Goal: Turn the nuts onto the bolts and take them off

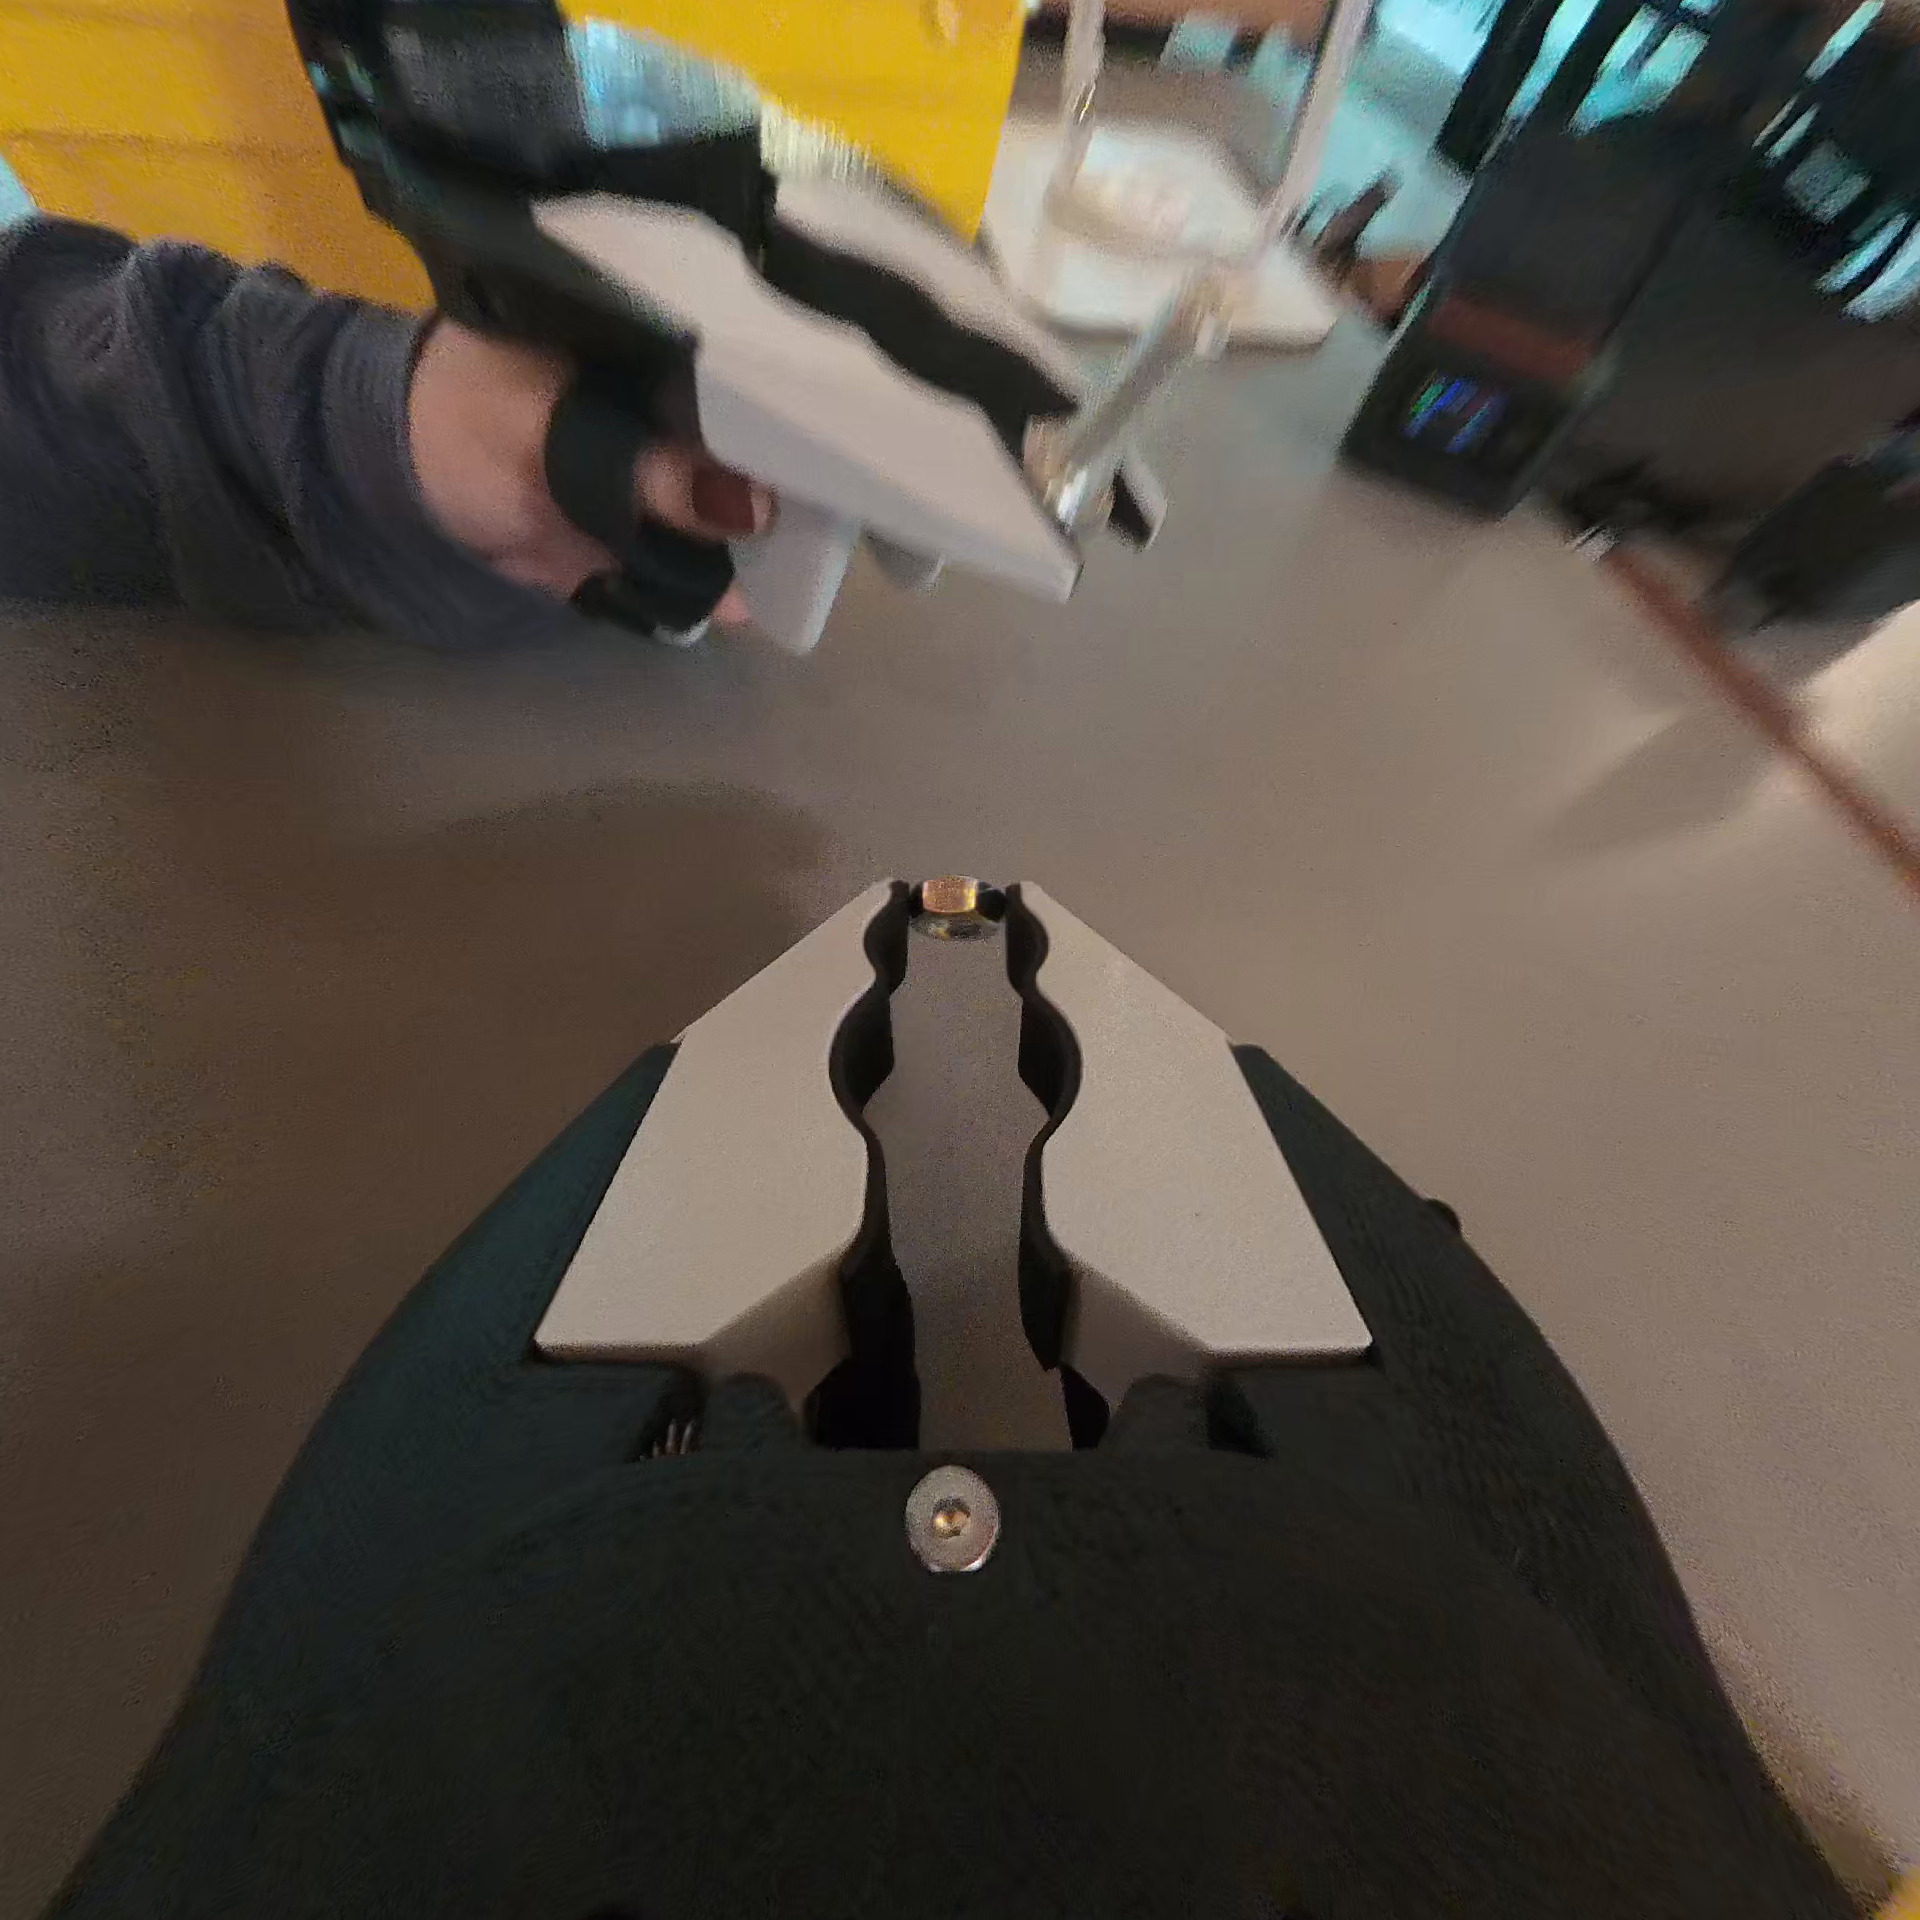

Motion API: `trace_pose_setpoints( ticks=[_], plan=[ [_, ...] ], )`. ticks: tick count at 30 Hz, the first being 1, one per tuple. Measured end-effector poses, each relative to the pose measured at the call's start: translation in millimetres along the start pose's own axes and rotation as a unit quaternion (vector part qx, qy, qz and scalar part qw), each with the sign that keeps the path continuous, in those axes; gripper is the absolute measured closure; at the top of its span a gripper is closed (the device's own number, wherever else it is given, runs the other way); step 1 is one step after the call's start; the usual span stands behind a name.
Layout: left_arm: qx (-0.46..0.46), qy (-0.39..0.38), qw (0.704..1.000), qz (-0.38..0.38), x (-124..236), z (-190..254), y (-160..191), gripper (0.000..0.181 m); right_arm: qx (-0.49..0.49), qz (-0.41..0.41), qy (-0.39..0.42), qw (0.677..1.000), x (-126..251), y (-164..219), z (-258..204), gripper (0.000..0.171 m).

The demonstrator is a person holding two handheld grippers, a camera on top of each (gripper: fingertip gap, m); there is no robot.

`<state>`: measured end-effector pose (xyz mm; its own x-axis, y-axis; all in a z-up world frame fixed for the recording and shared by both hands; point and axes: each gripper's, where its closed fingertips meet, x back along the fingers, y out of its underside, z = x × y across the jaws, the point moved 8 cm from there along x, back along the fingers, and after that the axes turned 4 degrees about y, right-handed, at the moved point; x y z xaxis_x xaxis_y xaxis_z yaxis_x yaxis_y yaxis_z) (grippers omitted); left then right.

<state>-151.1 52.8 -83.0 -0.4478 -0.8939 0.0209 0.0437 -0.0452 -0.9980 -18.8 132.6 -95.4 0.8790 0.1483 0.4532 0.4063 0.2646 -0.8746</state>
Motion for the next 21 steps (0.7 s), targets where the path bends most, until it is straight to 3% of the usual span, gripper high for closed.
trace_pose_setpoints(
  ticks=[1,6,11,21],
  plan=[
    [-0.013,-0.013,1.000,-0.014,0,-1,1,0.164,0.019,0.022,0.024,0.999,4,-6,2,0.154],
    [-0.154,-0.055,0.980,-0.113,-4,2,10,0.164,0.135,0.038,0.134,0.981,18,-17,6,0.154],
    [-0.394,-0.070,0.886,-0.235,-7,13,24,0.164,0.274,-0.012,0.175,0.945,14,-13,-4,0.155],
    [-0.472,-0.015,0.843,-0.259,-7,22,36,0.164,0.331,-0.066,0.118,0.934,1,-3,-20,0.155]
  ],
)
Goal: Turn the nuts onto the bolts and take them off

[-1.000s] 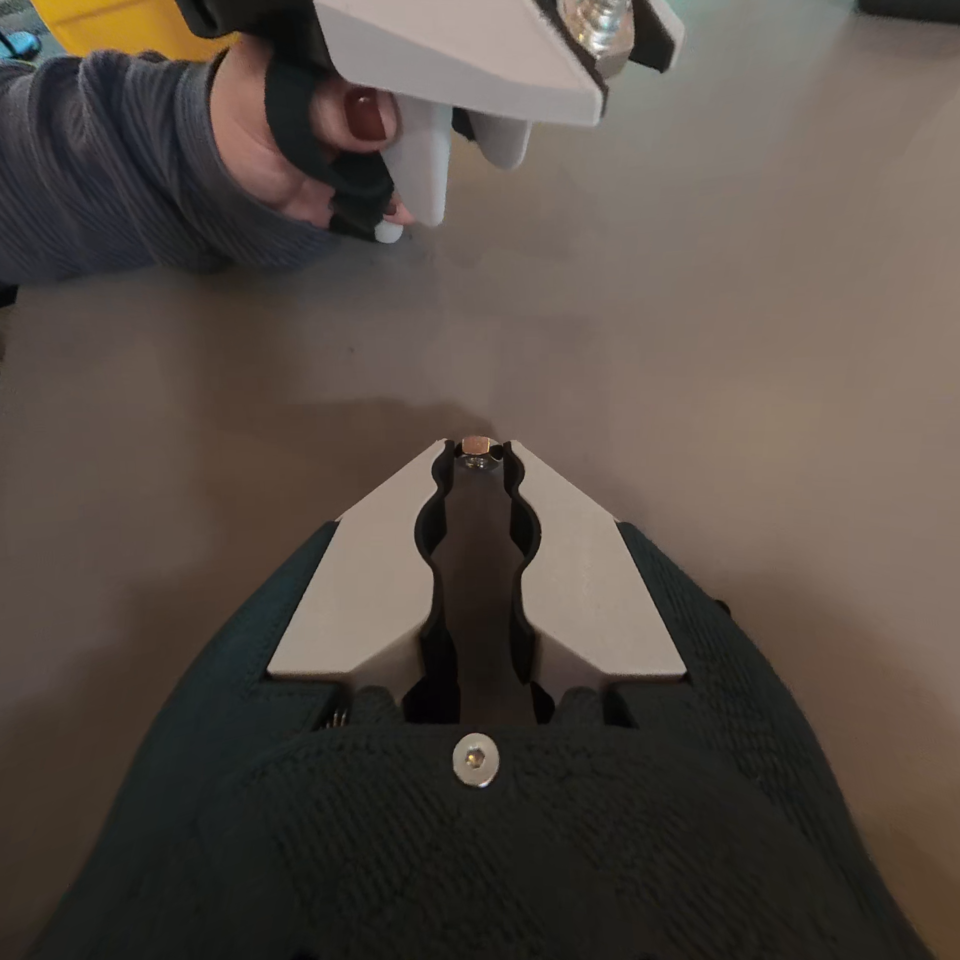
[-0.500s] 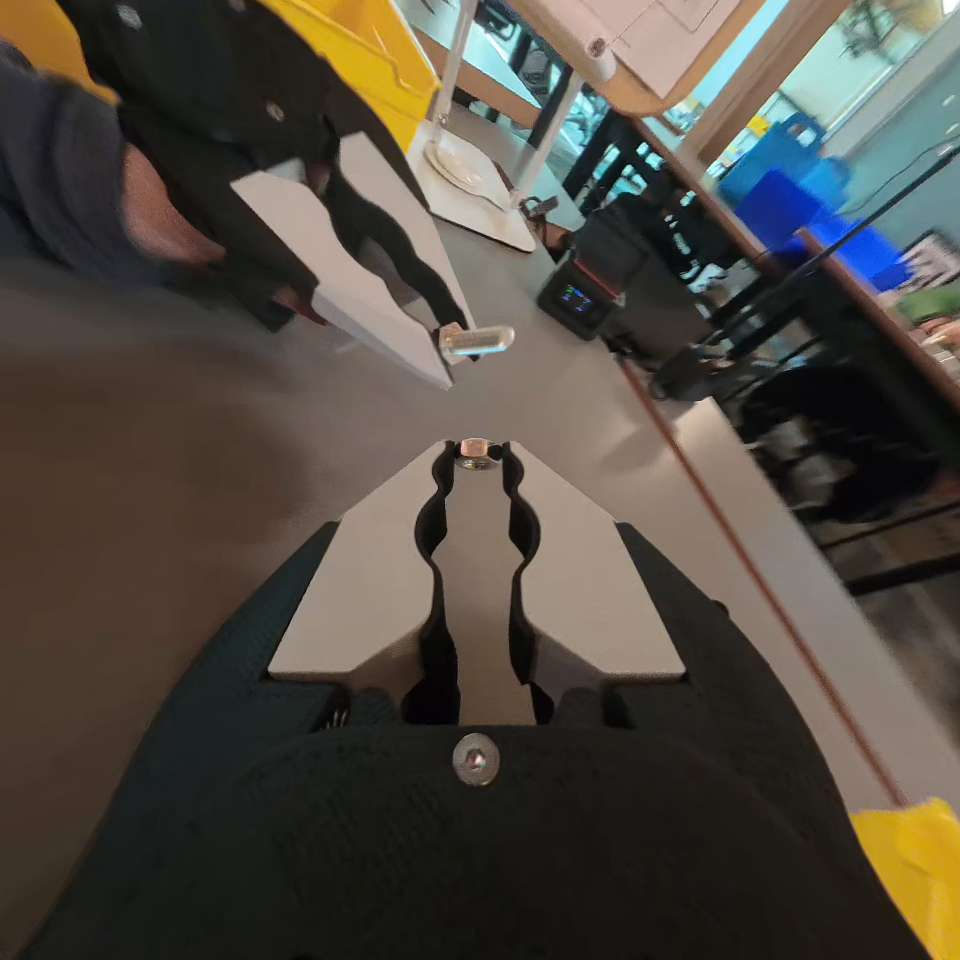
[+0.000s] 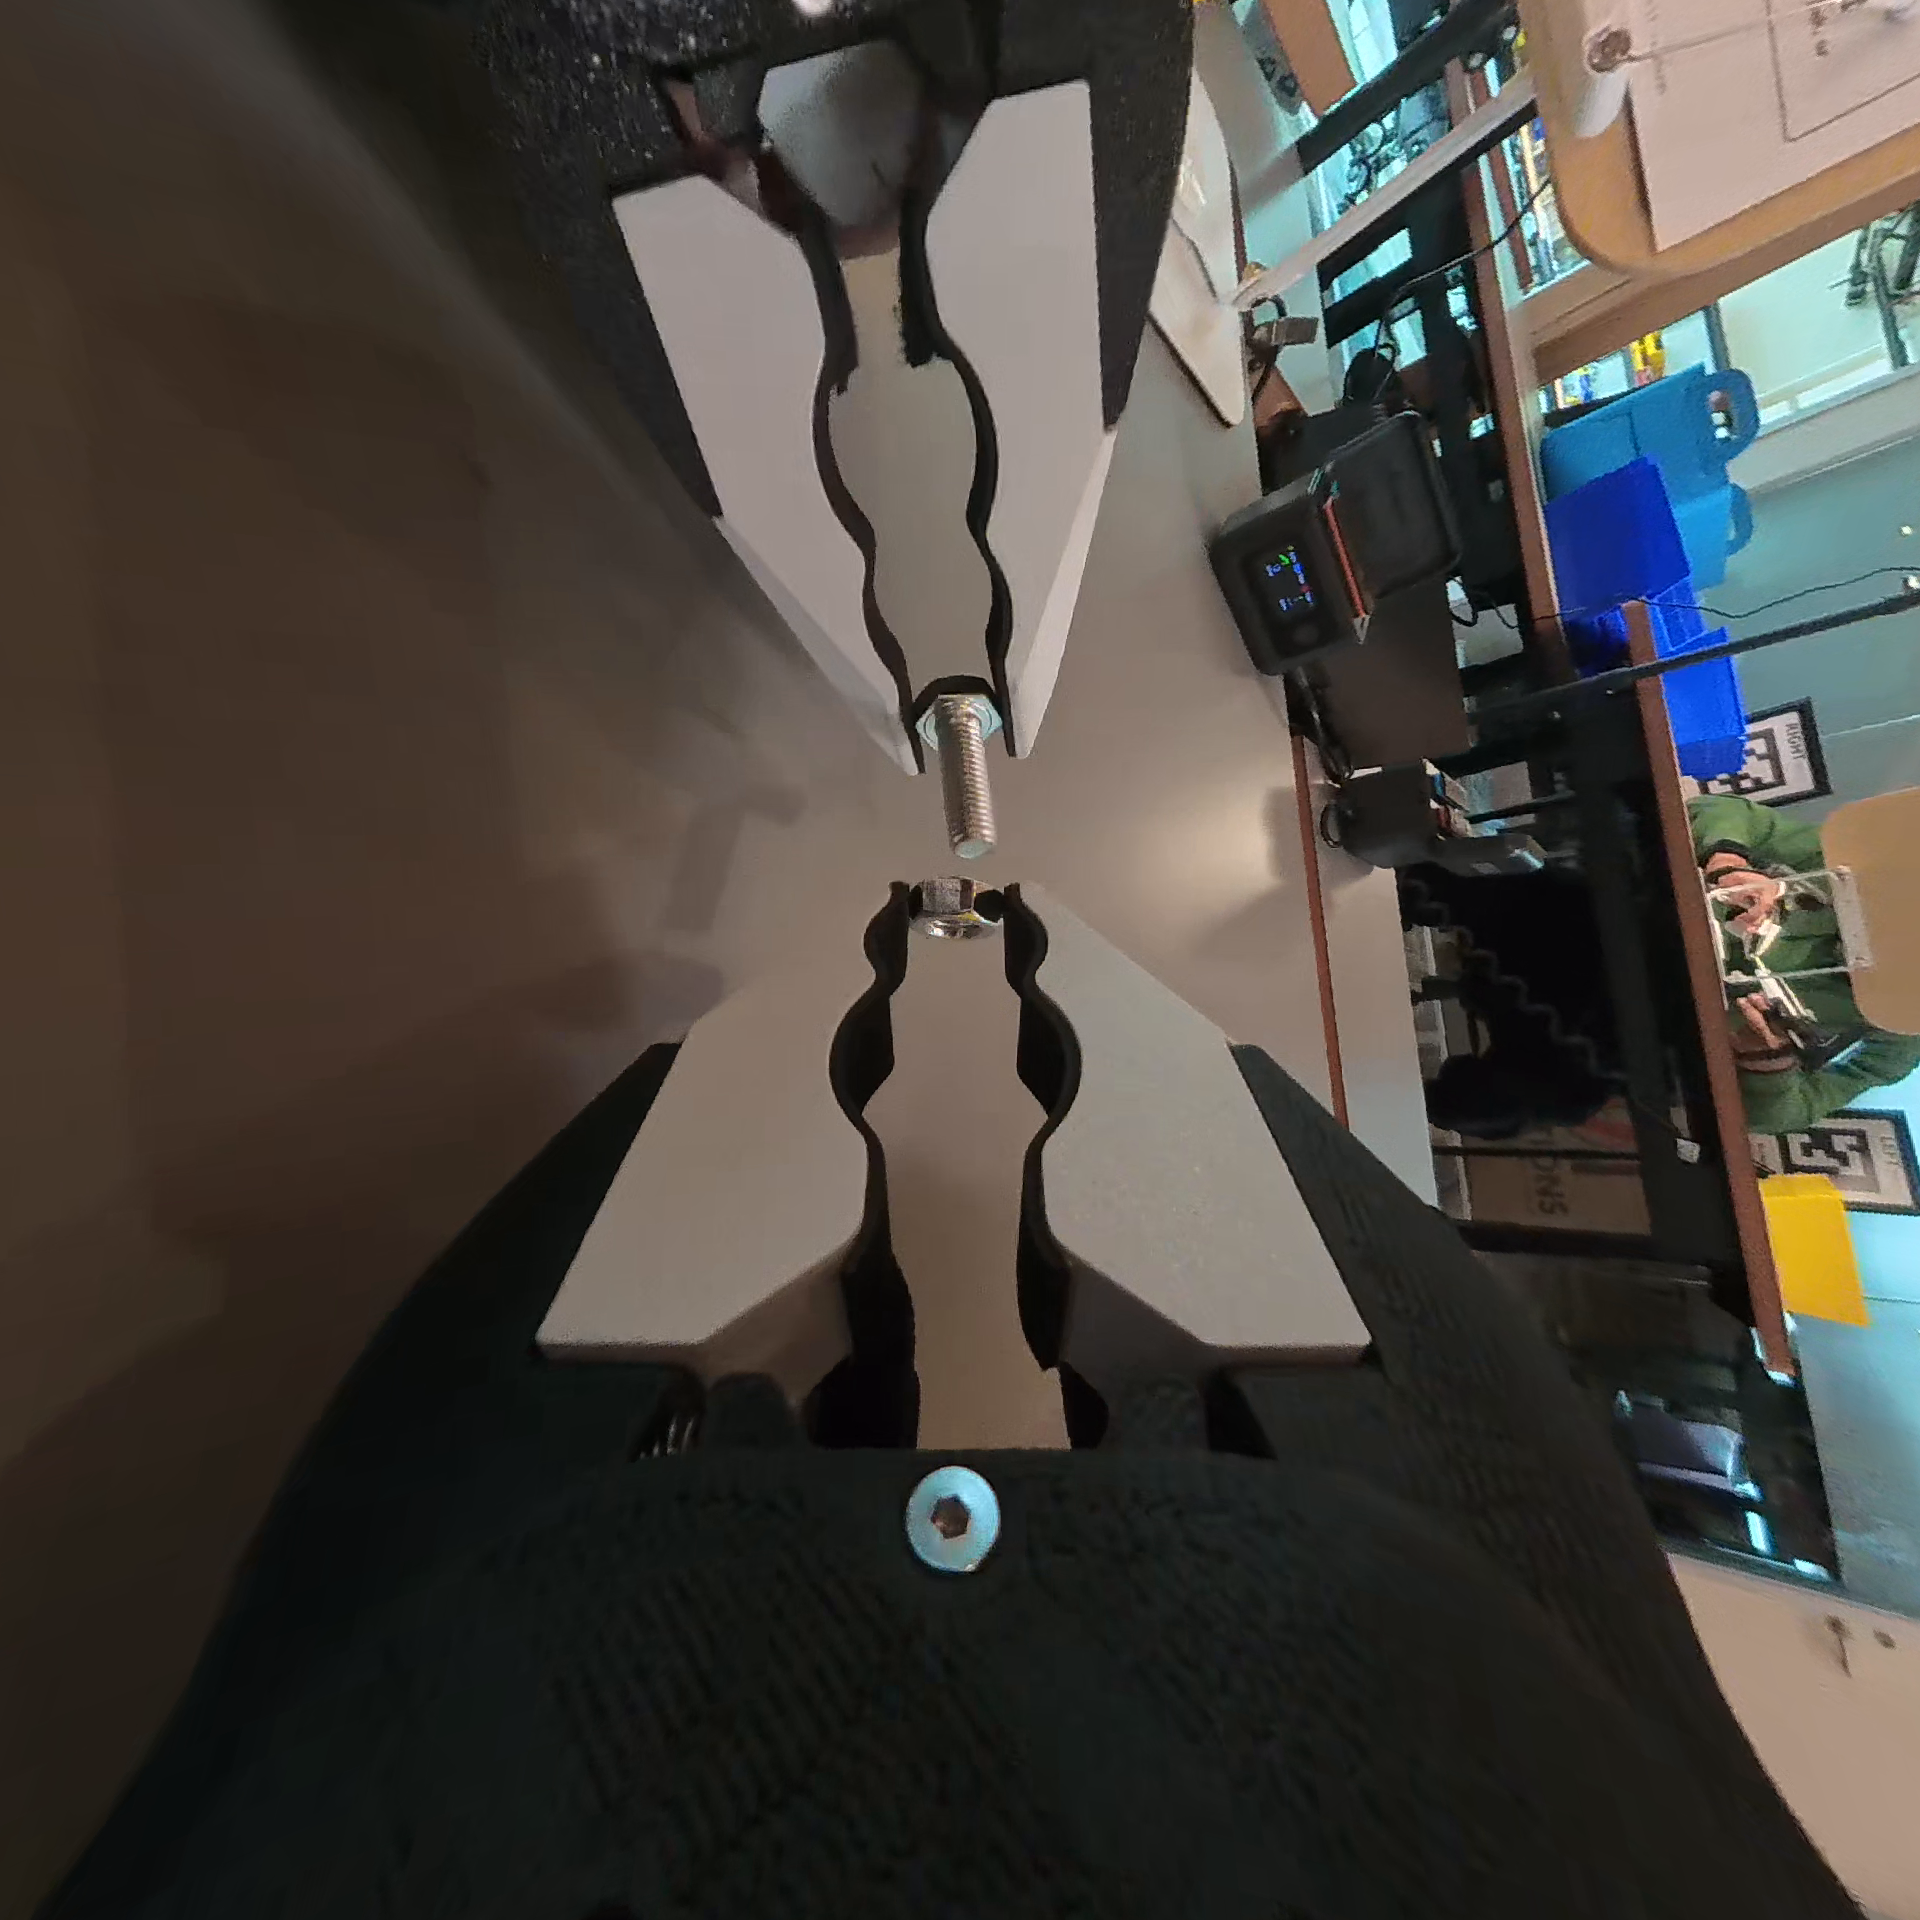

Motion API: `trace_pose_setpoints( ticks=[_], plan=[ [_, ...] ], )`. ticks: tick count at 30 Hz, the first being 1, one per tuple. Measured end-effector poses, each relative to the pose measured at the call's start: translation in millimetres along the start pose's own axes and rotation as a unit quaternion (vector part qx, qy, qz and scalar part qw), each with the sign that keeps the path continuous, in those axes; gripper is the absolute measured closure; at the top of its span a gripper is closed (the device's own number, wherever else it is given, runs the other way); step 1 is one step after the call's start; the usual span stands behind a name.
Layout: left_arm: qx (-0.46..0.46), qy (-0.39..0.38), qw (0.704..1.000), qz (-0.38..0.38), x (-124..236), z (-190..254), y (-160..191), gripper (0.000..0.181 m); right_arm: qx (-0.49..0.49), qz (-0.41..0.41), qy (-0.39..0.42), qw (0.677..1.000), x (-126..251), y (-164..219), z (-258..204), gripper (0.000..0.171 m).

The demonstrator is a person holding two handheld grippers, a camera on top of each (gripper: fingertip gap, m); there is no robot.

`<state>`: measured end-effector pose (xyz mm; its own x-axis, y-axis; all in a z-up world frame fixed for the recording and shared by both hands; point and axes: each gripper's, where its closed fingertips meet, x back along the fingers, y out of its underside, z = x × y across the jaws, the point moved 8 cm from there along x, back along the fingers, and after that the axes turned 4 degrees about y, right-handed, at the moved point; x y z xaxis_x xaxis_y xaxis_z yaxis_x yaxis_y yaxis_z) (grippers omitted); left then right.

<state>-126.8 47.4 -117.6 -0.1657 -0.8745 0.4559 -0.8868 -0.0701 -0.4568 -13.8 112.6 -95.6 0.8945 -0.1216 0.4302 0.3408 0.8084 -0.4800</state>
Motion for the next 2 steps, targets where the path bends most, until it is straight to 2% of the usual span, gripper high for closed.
trace_pose_setpoints(
  ticks=[2],
  plan=[
    [-0.004,0.012,1.000,0.007,-0.7,3.0,-2.0,0.164,0.003,0.000,-0.005,1.000,-1.2,-1.0,-2.0,0.155]
  ],
)
